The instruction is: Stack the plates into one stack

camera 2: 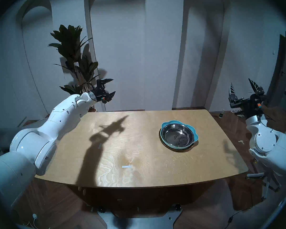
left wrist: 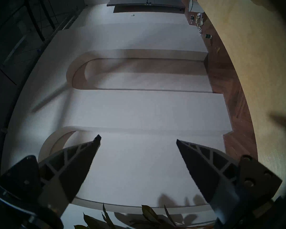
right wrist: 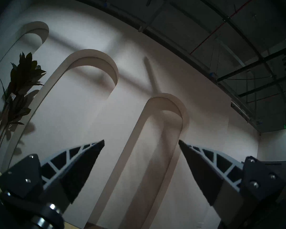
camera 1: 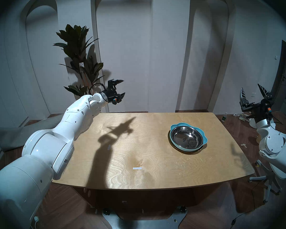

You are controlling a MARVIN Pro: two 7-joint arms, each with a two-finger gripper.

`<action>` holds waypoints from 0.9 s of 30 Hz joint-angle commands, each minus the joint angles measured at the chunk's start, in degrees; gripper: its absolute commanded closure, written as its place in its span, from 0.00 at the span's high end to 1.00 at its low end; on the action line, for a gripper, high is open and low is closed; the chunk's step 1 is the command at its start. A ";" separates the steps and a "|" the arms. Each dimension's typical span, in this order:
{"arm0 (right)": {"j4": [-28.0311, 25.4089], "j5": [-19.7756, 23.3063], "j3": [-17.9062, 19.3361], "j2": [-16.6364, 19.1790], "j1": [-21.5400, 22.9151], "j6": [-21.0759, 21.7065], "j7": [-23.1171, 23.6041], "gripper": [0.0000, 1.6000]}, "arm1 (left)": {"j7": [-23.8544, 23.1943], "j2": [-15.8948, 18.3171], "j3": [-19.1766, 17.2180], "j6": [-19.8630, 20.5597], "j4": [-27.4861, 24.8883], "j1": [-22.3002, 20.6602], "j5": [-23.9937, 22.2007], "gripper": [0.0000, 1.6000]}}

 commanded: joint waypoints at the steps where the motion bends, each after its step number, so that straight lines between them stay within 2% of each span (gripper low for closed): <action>1: -0.40 1.57 -0.20 2.19 1.57 1.21 1.01 1.00 | 1.28 0.15 -0.44 -0.05 -1.08 -0.50 -0.15 1.00; 27: 0.35 8.02 -3.04 3.42 4.01 7.35 7.27 1.00 | 3.47 0.82 -0.71 -0.86 -2.06 1.39 -0.22 1.00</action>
